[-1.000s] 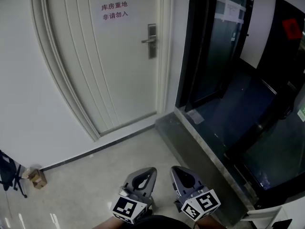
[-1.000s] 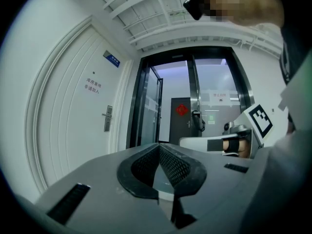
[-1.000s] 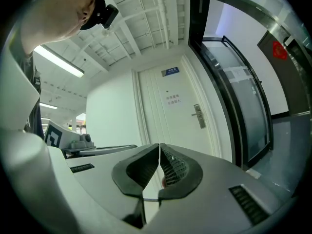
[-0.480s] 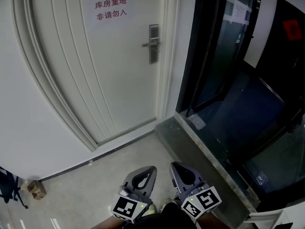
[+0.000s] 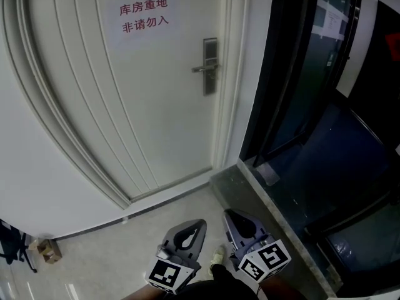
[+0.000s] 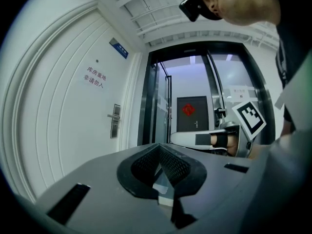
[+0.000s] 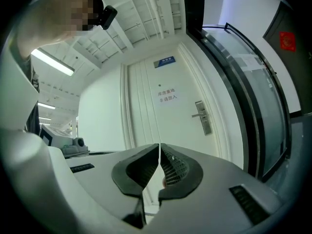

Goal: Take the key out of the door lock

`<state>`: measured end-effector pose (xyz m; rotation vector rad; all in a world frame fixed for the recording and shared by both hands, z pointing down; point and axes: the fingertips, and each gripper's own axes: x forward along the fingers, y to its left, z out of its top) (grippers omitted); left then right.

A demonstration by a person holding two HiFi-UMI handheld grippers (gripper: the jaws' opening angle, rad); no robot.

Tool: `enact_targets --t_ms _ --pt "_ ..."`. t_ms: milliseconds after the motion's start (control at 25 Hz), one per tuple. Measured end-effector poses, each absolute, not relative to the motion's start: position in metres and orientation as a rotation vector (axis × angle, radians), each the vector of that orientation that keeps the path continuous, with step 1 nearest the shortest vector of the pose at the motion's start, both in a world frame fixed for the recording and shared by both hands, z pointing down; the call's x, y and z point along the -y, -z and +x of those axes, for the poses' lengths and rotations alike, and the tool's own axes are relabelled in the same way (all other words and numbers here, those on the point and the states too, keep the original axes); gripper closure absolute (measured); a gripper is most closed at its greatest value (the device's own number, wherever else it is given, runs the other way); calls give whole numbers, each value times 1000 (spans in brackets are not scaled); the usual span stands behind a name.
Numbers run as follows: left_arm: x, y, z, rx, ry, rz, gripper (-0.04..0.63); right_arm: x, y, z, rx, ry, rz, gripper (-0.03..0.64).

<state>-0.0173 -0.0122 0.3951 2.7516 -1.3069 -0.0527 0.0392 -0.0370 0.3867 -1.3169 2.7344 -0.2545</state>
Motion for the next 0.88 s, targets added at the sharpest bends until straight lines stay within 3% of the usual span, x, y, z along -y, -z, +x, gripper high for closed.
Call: enact_targets --t_ms 360,640,880 --pt "124 -381 16 1399 62 2714 589 171 -370 74 -2761 341 -1164 600" --pt "180 -385 35 1427 26 2689 589 273 -362 96 -2445 888 -898 598" --pt "229 -394 29 1382 12 2708 589 371 -368 101 -2177 1140 -848 598"
